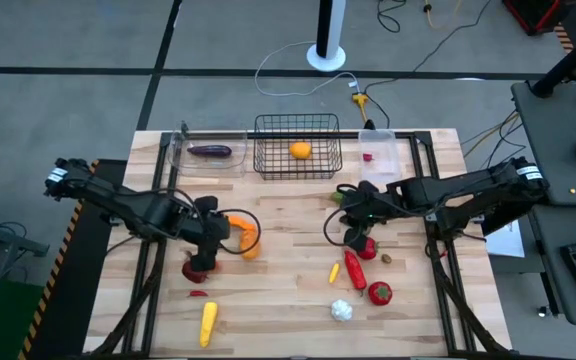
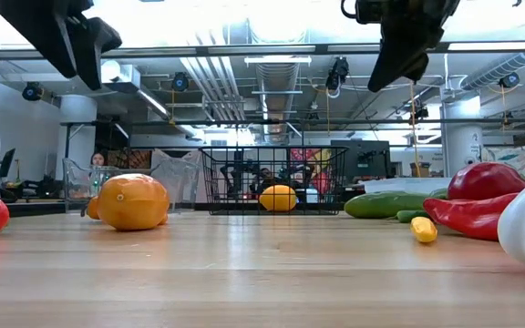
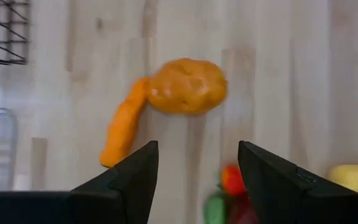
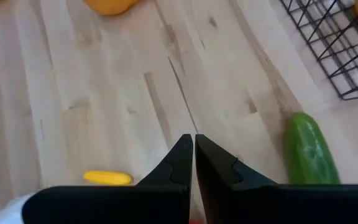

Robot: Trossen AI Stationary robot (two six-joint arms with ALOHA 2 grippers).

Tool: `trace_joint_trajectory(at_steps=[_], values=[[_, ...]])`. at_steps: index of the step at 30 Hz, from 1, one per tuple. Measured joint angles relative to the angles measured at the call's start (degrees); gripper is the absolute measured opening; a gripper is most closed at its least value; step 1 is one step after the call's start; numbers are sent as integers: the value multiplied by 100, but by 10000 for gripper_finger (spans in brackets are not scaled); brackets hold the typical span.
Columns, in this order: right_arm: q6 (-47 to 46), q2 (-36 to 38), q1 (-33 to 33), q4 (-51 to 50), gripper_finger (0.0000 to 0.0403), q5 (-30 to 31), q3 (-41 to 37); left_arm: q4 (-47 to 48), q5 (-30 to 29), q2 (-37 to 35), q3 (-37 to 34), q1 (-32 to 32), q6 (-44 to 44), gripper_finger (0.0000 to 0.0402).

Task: Sort produce into baskets
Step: Put the orange chili pepper into the clear bin

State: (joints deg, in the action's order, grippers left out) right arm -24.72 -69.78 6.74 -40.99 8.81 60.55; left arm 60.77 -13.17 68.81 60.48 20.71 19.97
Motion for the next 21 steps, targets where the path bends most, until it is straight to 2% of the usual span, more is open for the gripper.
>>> trace_joint_trajectory(at_steps=[6,10,14,21], values=[[307,-47,-2,338,30,29,-203,-686,-446,-141,-584,-9,-16,204],[494,-86,-15,795,80,65,-418,-1246,-446,-139,-1097,-16,-20,204],[534,-87,-15,918,138,428,-461,-1565,-446,-144,-1517,-110,-17,204],[631,-85,-20,1064,215,631,-463,-2114,-572,-74,-2037,-570,-98,210]])
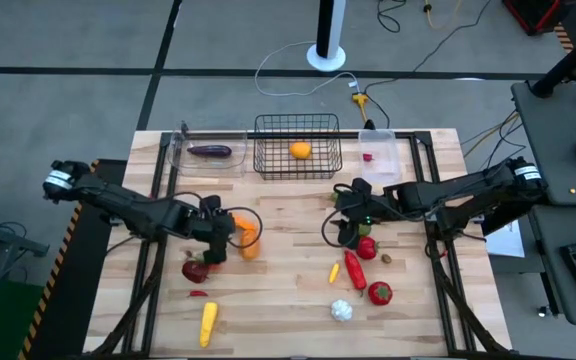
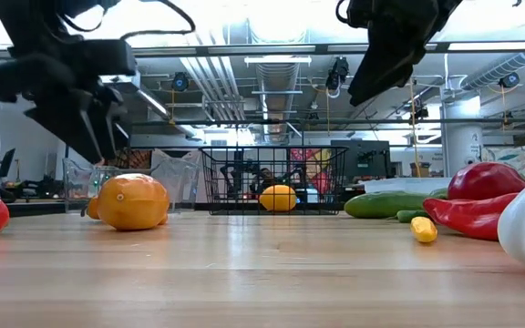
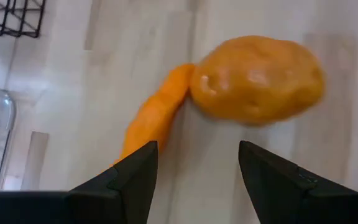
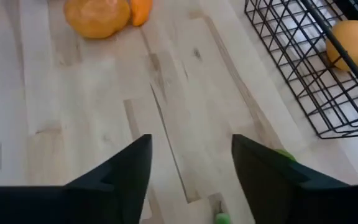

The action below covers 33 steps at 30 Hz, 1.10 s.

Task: Sort produce into baskets
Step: Put the orange chili pepper into the clear bin

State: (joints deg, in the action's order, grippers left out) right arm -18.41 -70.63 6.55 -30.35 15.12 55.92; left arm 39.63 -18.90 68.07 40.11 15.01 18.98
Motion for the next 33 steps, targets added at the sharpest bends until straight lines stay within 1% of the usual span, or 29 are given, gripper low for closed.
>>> trace_joint_trajectory(at_steps=[3,8,11,14,20,27,33], values=[[-3,0,1,8,236,-1,0,-22,2,0,-18,-205,-103,226],[-26,0,0,26,260,-1,0,-28,14,20,-18,-398,-744,257],[-30,2,2,26,269,-2,0,-89,39,20,-62,-405,-1065,264],[-22,2,4,24,275,-3,0,-229,37,20,-199,-419,-1231,264],[25,2,2,26,274,-3,0,-859,-27,20,-650,-556,-1386,258],[42,2,0,74,274,-3,0,-1215,-114,51,-948,-826,-1413,249],[43,2,2,76,275,-3,0,-1450,-112,478,-993,-967,-1510,247]])
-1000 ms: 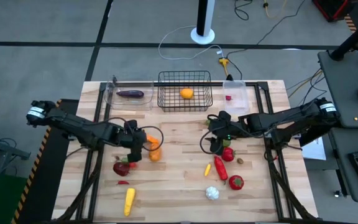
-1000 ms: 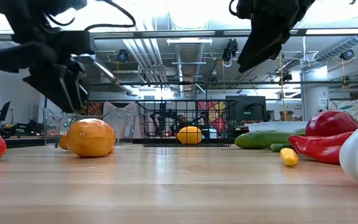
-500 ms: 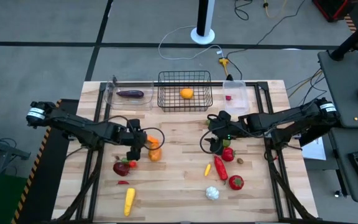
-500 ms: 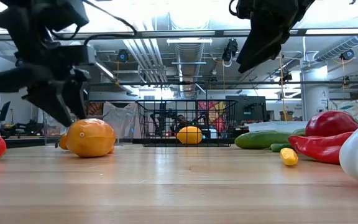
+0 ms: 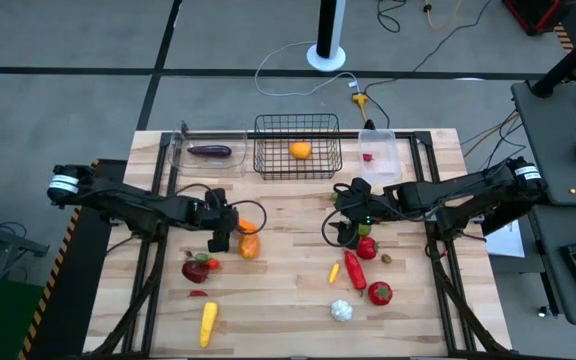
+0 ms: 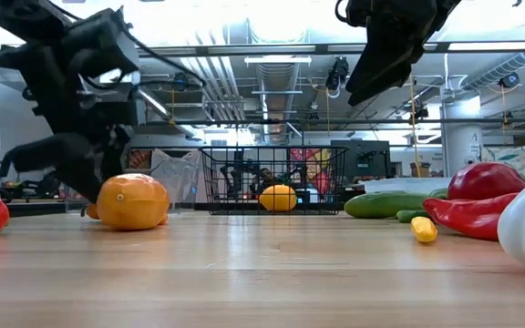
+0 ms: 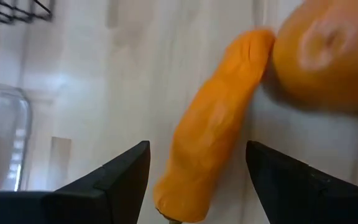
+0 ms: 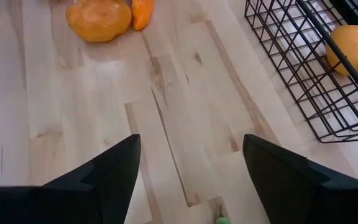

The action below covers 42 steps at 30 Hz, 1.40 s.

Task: Sort produce into baskets
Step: Put the orange chili pepper into the clear bin

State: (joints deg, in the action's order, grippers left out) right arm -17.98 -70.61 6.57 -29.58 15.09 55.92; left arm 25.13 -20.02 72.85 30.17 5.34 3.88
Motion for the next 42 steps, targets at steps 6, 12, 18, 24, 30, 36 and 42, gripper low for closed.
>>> trace_joint_trajectory(at_steps=[6,12,18,24,30,36,42], values=[[1,0,0,-5,270,-2,0,-158,2,495,9,7,-41,247],[1,0,2,-9,274,-4,0,-232,-3,630,24,9,-42,239],[1,0,2,-9,274,-2,0,-223,15,446,8,2,27,186],[1,0,2,-10,264,-4,0,-201,1,335,9,2,159,102],[1,0,3,-4,256,-3,0,112,1,147,116,2,260,83],[2,0,4,123,251,-2,0,860,1,-95,623,9,311,91],[96,0,4,252,253,0,-2,1585,-212,-370,1349,9,80,91]])
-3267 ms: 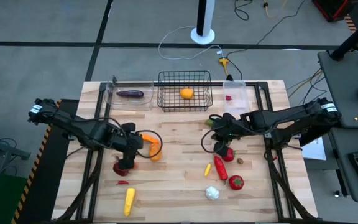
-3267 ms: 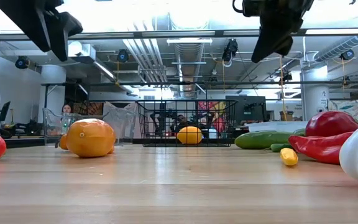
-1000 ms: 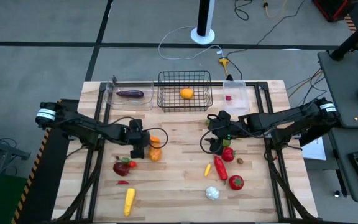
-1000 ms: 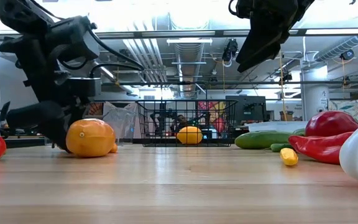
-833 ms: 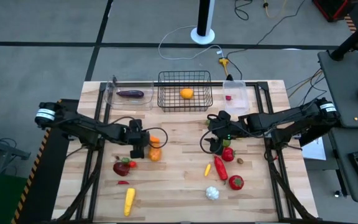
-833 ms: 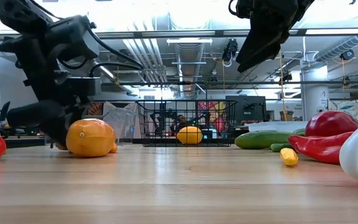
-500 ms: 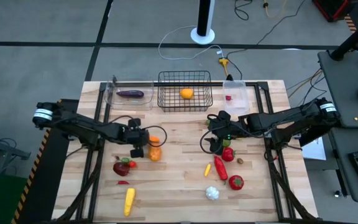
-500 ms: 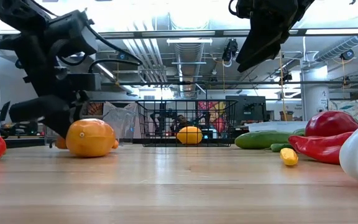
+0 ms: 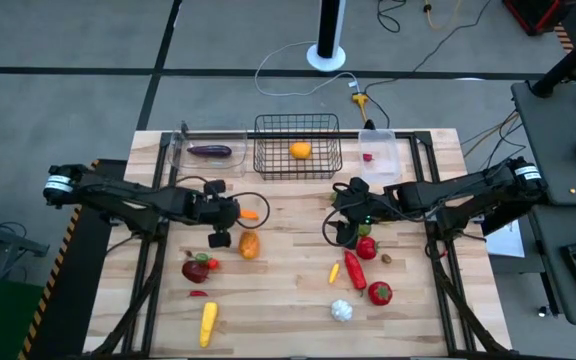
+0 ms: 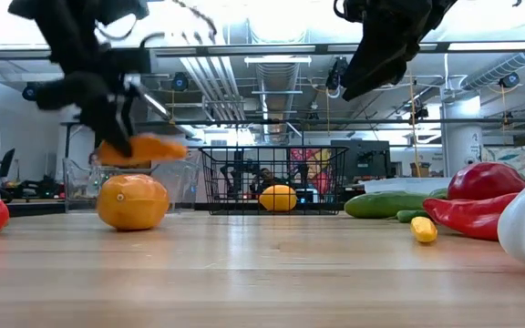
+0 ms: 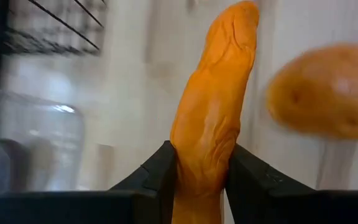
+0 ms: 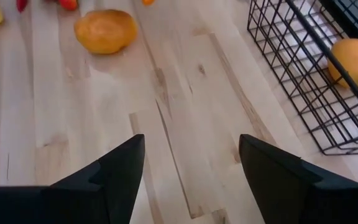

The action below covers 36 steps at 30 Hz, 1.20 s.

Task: Sort produce into baskets
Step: Put the orange chili pepper into the clear bin

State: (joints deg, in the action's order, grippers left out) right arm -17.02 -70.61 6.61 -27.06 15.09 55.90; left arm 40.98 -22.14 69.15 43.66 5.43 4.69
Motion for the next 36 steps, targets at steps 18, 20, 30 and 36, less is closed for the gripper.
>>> trace_joint_trajectory(at_steps=[18,20,30,36], values=[[420,2,0,568,245,0,0,1428,-1462,-713,1300,-1994,-1470,91],[420,2,-1,566,245,0,0,1456,-1249,-684,1298,-2520,-1719,91],[508,2,0,637,247,0,0,1772,-256,155,1381,-4593,-2808,91],[576,2,-2,646,247,0,0,1900,-105,964,1826,-5045,-3177,91]])
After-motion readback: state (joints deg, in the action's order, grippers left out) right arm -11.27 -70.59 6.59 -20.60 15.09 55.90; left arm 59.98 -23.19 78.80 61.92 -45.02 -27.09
